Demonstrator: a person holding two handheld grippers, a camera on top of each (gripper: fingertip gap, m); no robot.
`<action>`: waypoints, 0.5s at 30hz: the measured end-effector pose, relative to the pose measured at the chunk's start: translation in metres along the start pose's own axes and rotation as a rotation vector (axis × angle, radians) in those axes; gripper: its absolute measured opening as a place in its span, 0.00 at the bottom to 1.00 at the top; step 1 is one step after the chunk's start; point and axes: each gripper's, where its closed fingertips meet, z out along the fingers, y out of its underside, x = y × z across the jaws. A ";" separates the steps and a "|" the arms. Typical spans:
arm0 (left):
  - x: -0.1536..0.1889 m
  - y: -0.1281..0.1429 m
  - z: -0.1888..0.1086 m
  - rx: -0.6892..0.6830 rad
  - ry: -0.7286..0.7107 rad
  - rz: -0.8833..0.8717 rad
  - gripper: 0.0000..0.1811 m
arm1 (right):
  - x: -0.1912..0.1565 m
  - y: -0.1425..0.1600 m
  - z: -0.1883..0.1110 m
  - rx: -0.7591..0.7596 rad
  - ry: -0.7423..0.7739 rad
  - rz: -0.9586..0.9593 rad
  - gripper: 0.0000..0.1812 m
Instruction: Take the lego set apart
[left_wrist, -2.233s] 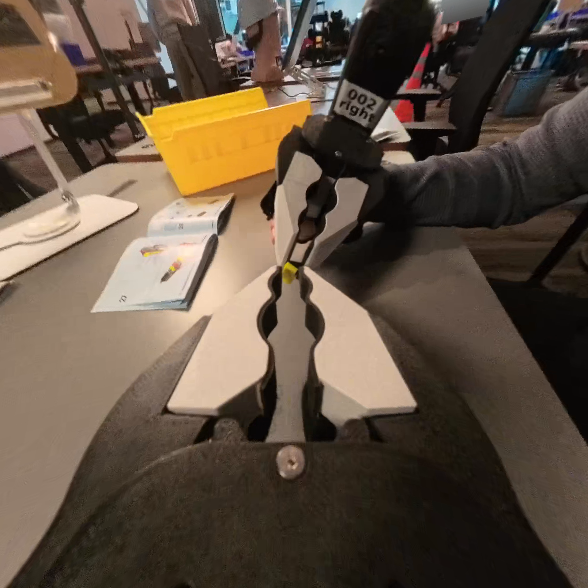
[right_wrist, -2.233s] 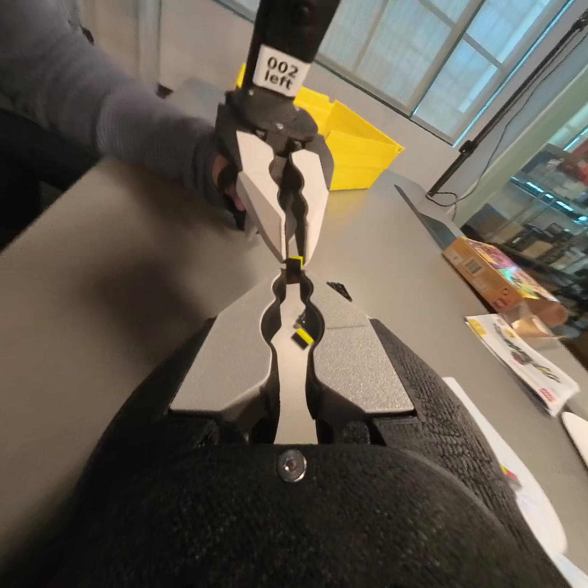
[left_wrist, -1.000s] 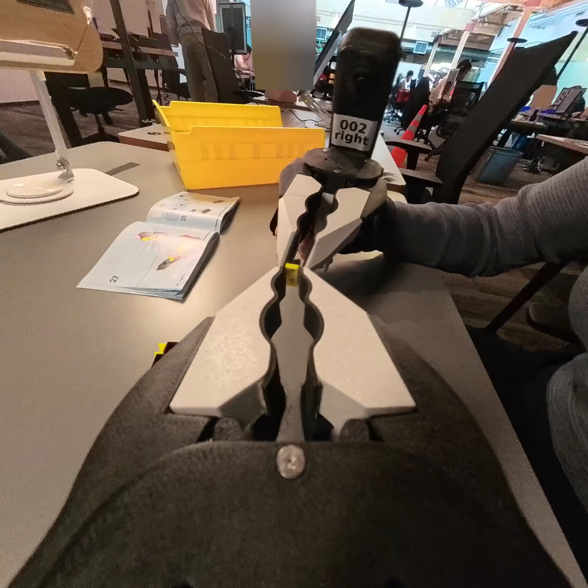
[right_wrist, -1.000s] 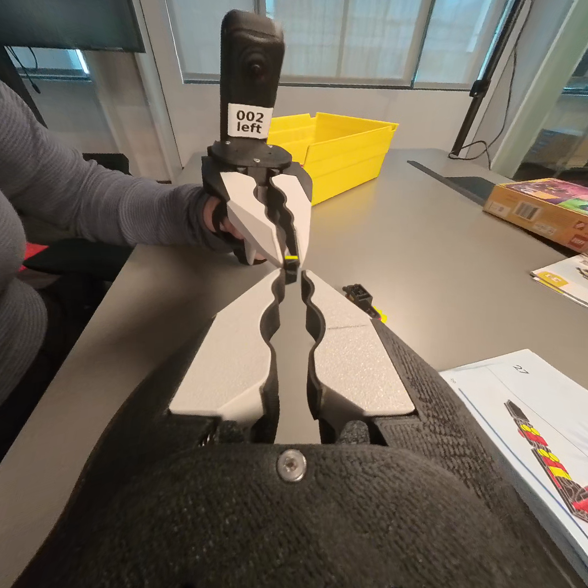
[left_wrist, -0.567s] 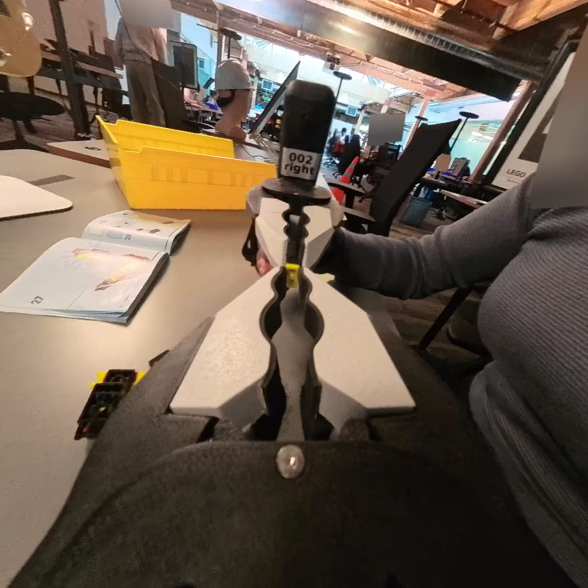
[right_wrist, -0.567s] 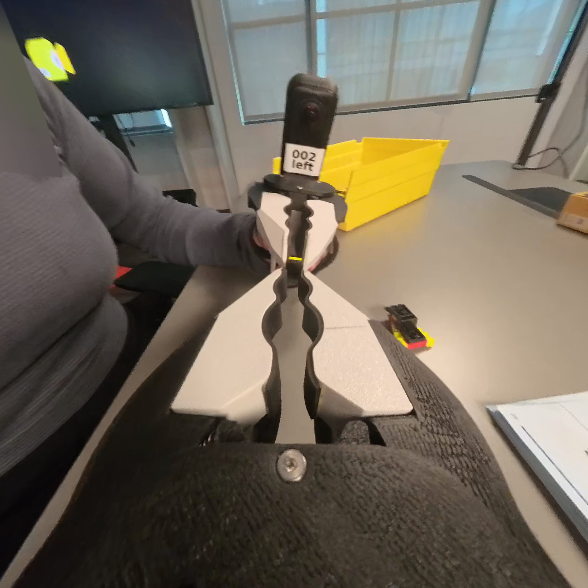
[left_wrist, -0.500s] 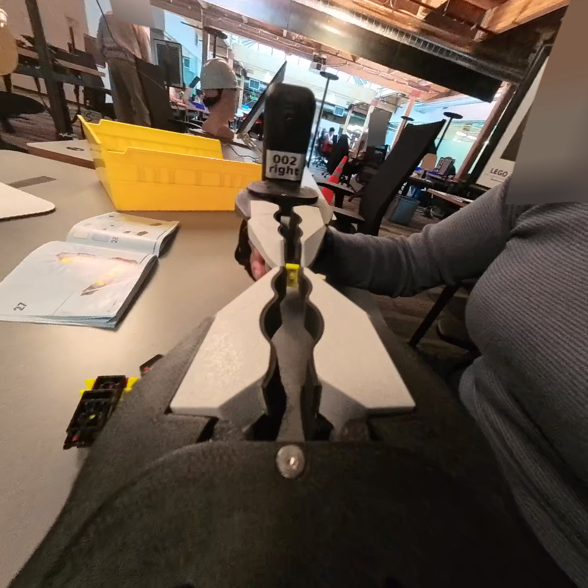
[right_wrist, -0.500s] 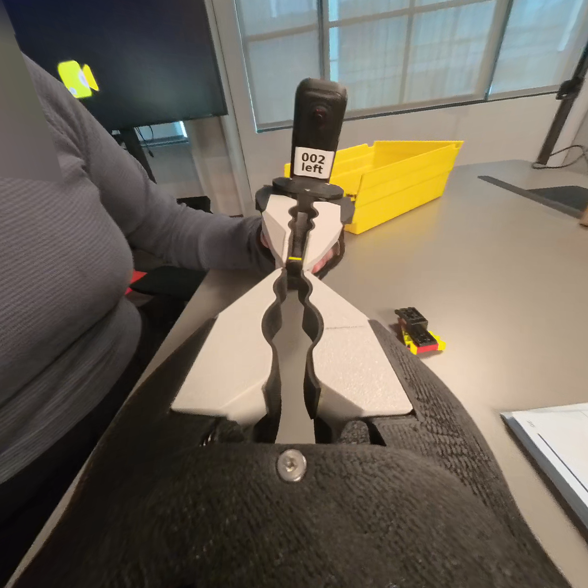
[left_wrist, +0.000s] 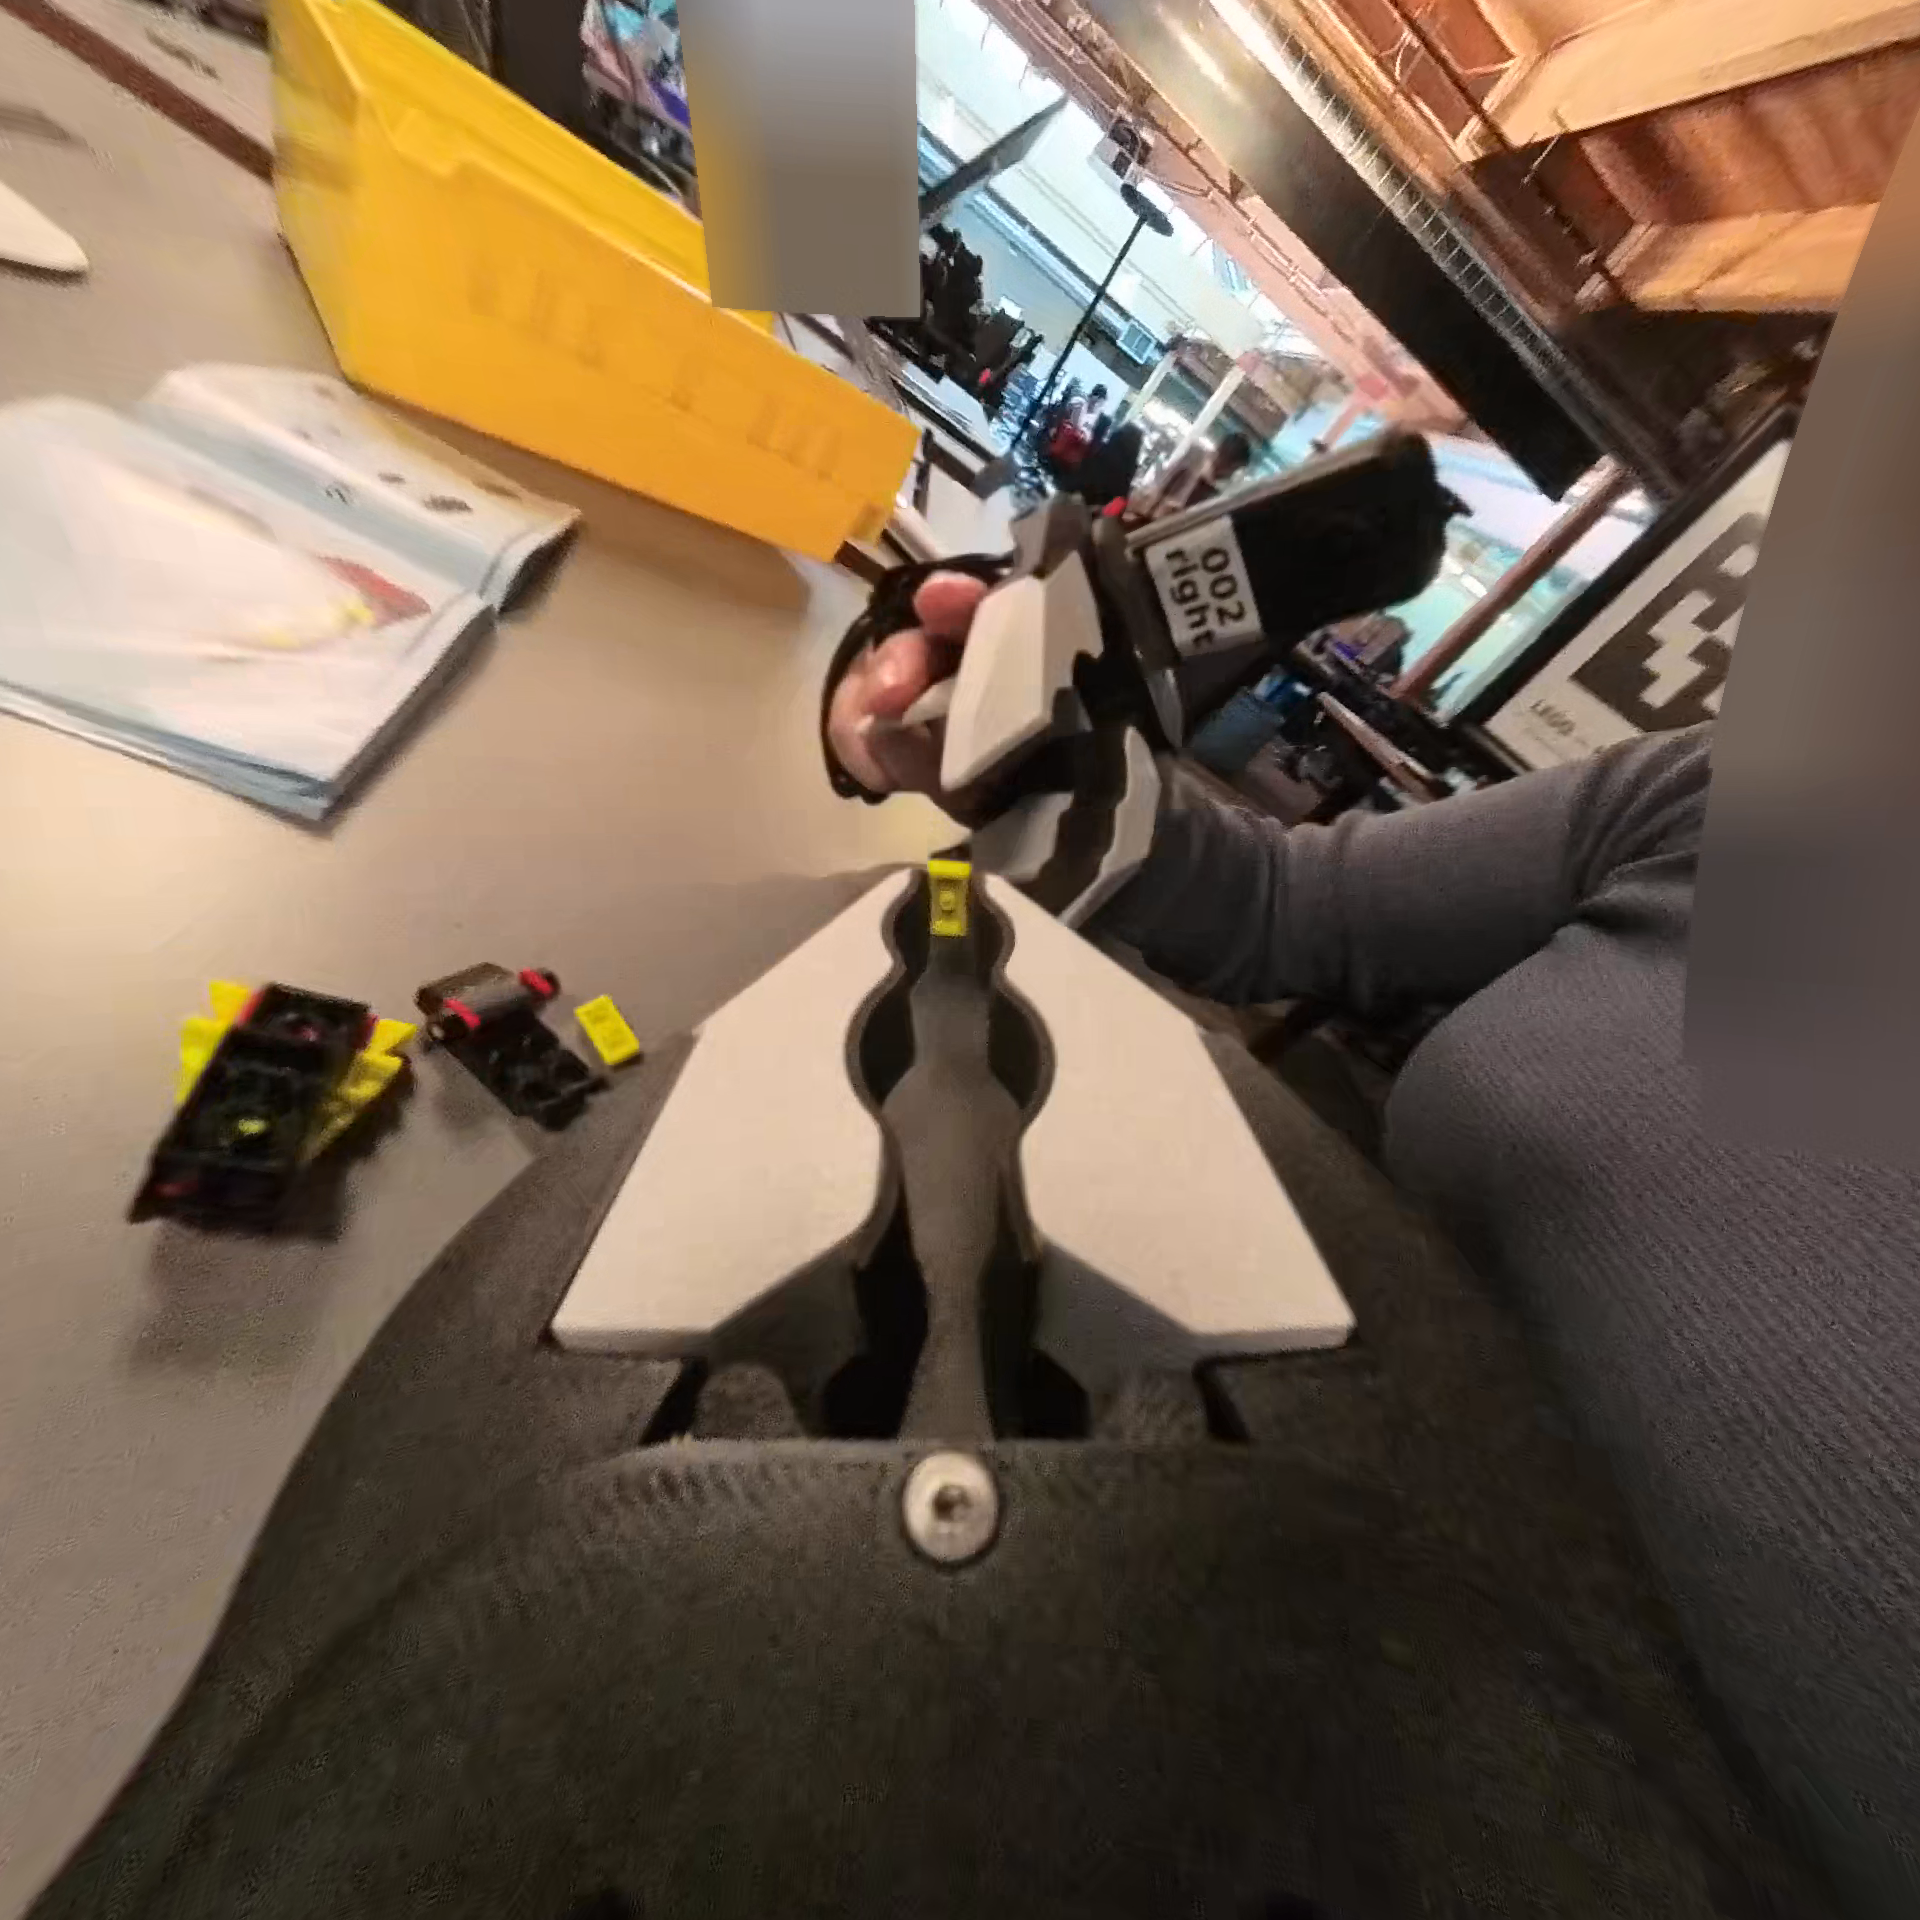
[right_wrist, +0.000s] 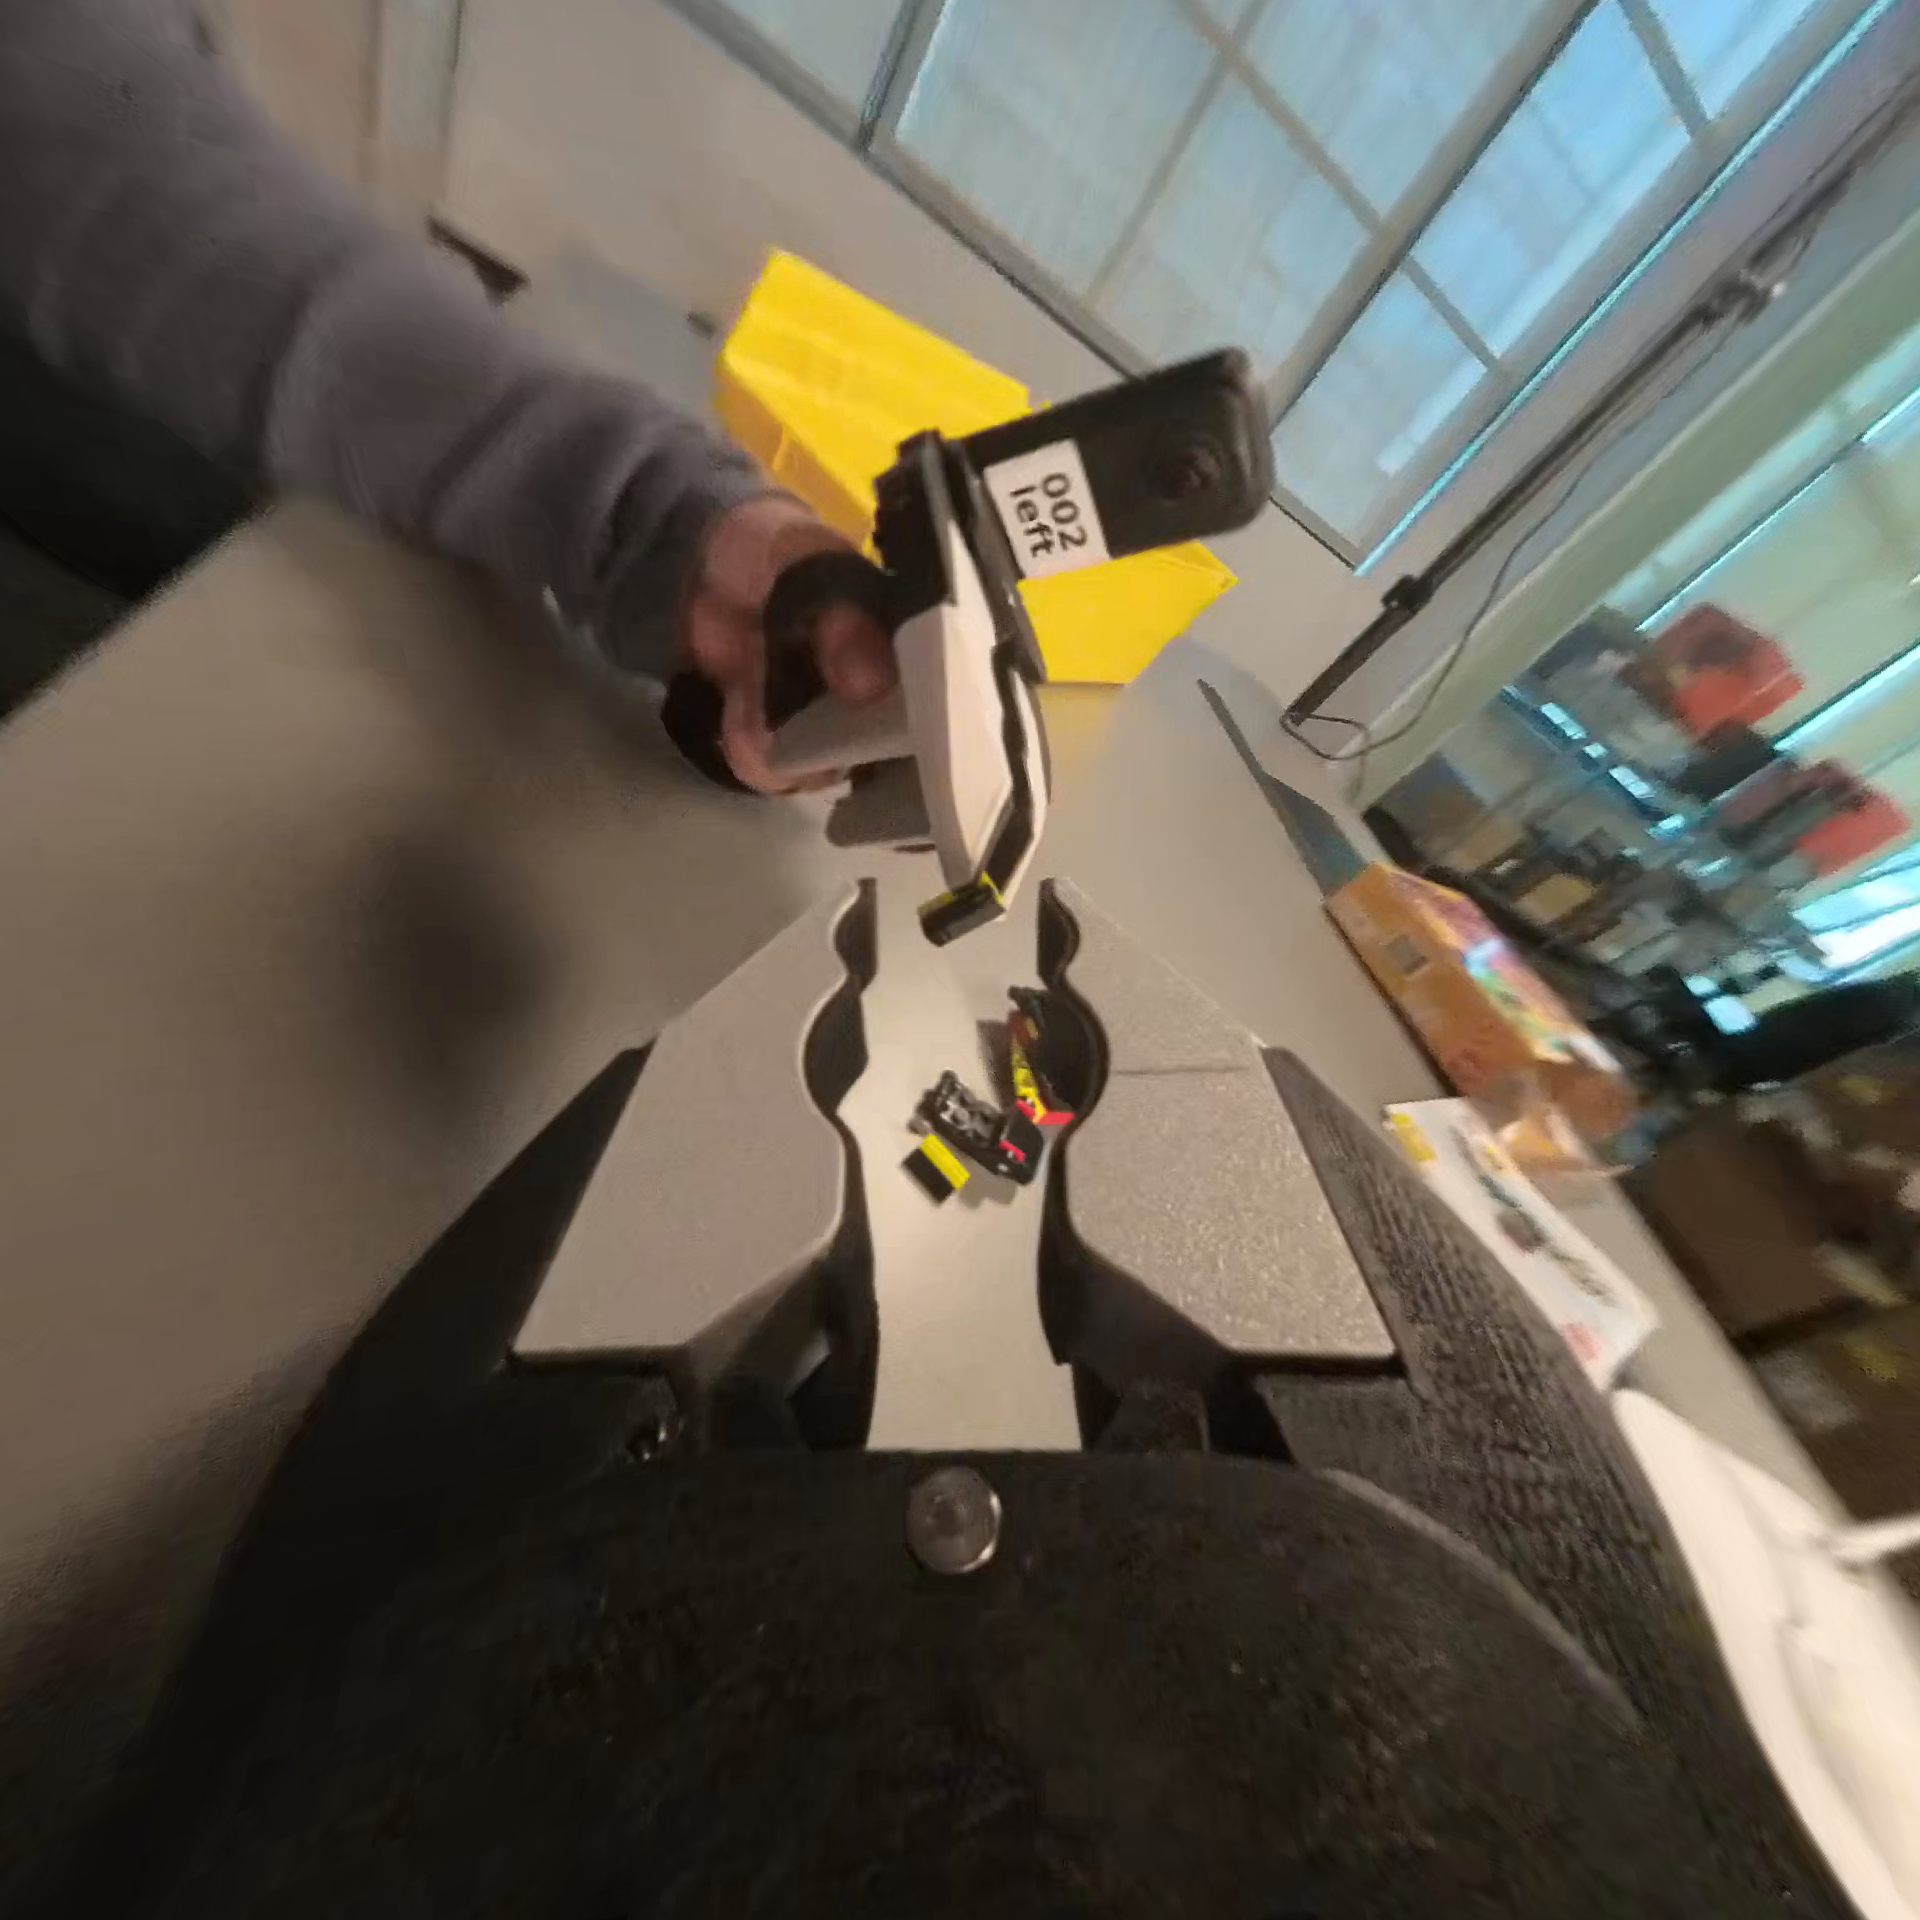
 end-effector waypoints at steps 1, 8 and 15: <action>0.001 0.002 0.000 -0.008 0.025 -0.038 0.03 | -0.003 0.002 0.002 -0.019 0.008 -0.060 0.13; 0.004 0.009 0.001 -0.022 0.151 -0.244 0.03 | -0.011 0.008 0.006 -0.081 0.002 -0.181 0.08; 0.012 0.017 0.001 -0.079 0.199 -0.270 0.03 | -0.019 0.004 0.003 -0.040 -0.118 -0.009 0.07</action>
